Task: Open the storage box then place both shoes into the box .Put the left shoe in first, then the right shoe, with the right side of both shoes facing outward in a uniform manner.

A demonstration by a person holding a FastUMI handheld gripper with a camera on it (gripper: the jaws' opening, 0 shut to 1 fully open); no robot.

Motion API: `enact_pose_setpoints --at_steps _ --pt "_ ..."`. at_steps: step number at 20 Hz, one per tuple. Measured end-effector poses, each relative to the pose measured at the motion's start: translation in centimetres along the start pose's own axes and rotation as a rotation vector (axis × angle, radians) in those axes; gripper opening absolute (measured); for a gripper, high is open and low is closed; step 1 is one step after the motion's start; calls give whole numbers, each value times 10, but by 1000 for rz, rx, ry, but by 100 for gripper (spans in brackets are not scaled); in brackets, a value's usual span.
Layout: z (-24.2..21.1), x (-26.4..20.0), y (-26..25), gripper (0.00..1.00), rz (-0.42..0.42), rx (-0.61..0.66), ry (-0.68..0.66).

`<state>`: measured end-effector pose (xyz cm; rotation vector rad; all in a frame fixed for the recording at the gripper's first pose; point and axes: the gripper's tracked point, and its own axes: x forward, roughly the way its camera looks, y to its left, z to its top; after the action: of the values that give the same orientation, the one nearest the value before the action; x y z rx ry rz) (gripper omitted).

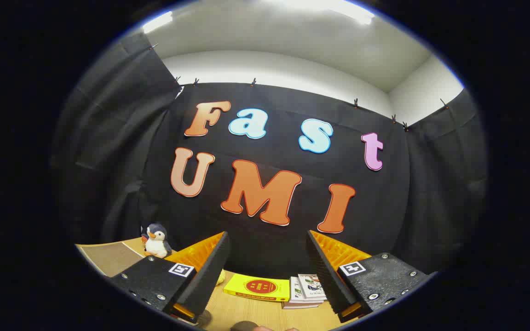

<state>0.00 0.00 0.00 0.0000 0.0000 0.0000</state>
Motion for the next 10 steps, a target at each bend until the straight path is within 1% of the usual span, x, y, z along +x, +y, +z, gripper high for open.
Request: enact_pose_setpoints --at_steps 3,5,10 --pt "0 2 8 99 18 20 9" --pt "5 4 6 99 12 -3 -10" --pt "8 9 27 98 65 21 -17"
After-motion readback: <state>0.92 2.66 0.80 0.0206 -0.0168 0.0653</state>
